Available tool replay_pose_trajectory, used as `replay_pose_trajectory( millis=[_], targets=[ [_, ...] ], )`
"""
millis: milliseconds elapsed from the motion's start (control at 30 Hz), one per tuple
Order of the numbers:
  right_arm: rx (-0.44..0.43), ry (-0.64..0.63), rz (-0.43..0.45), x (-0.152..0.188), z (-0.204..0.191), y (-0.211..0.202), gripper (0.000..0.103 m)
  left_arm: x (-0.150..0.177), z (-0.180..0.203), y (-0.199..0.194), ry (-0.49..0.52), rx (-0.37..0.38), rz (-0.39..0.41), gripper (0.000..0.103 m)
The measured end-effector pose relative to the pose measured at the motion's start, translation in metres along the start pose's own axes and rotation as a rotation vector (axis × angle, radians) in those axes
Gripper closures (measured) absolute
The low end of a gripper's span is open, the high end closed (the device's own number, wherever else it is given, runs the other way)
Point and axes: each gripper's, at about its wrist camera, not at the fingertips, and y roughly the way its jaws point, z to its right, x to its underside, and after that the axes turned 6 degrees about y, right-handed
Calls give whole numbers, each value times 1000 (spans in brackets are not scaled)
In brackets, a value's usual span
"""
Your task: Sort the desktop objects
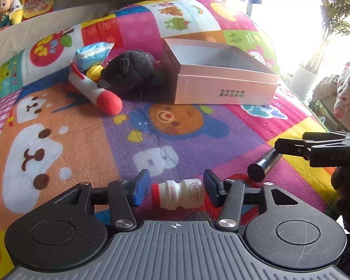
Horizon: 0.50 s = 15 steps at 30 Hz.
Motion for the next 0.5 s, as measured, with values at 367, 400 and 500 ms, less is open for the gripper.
replay_pose_trajectory(
  millis=[367, 400, 500],
  targets=[
    [-129, -84, -60, -3, -21, -27, 0, 10, 1, -17, 17, -39, 20, 4],
    [-140, -115, -63, -1, -28, -30, 0, 11, 2, -19, 19, -52, 33, 3],
    [-135, -168, -83, 5, -43, -32, 0, 18, 4, -29, 48, -65, 71, 1]
  ],
)
